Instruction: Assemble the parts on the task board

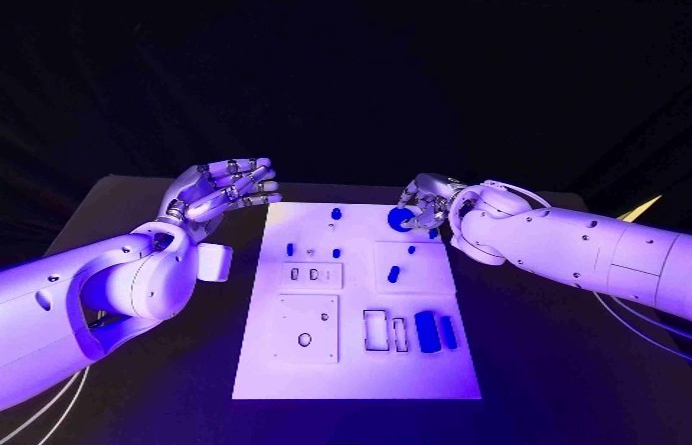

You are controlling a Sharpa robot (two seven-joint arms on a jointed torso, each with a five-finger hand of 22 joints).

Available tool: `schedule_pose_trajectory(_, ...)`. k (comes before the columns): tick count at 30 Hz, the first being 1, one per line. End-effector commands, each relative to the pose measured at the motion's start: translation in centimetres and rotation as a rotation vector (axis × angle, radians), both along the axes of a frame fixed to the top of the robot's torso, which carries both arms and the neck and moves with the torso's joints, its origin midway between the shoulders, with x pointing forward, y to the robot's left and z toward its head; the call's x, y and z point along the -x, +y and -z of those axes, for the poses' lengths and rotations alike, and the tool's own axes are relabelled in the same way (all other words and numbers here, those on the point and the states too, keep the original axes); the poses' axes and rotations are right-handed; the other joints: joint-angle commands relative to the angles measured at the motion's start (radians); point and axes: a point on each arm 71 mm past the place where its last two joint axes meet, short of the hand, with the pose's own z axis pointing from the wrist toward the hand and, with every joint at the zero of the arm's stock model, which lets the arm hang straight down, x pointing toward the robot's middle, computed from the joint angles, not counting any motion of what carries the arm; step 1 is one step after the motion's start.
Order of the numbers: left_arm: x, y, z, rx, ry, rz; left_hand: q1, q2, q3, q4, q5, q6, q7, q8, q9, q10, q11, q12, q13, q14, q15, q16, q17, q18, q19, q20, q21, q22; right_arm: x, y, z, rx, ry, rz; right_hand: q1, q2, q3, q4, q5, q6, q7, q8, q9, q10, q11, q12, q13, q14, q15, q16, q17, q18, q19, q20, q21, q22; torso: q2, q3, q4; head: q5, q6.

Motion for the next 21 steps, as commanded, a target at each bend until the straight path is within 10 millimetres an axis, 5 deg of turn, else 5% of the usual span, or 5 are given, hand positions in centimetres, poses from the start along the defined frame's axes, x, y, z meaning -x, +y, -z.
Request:
schedule_pose_trajectory(1,0.0,-0.1,-0.1,0.003,-0.003,0.007,-0.006,-0.015,0.010,0.001,0.006,-0.005,0.034,0.009,0.014,0.002,-0.003,-0.010,0.013,-0.009,-0.005,0.005,0.016,0.003,0.017,-0.004,0.020,0.014,0.5,0.9,-0.6,-0.001,-0.074,-0.029,-0.042,0.007,0.120,-0.008,0.019,0.074,-0.017,0.076,0.071,0.053,-0.007,0.022,0.194,0.113,-0.007,0.014,0.275,-0.036,0.110,-0.008,0.023,0.273,0.000,-0.0001,-0.0004,0.000,0.001)
schedule_pose_trajectory(21,0.0,-0.3,-0.1,0.005,-0.003,0.014,-0.004,-0.014,0.011,-0.001,0.006,-0.006,0.034,0.008,0.014,0.001,-0.003,-0.010,0.013,-0.010,-0.005,0.005,0.017,0.003,0.017,-0.004,0.020,0.014,3.7,9.4,-2.2,0.014,-0.247,-0.227,-0.077,-0.015,0.133,-0.018,0.018,0.070,-0.016,0.078,0.071,0.056,-0.006,0.023,0.196,0.113,-0.006,0.014,0.275,-0.036,0.110,-0.007,0.023,0.273,0.000,-0.0009,-0.0003,0.001,0.006)
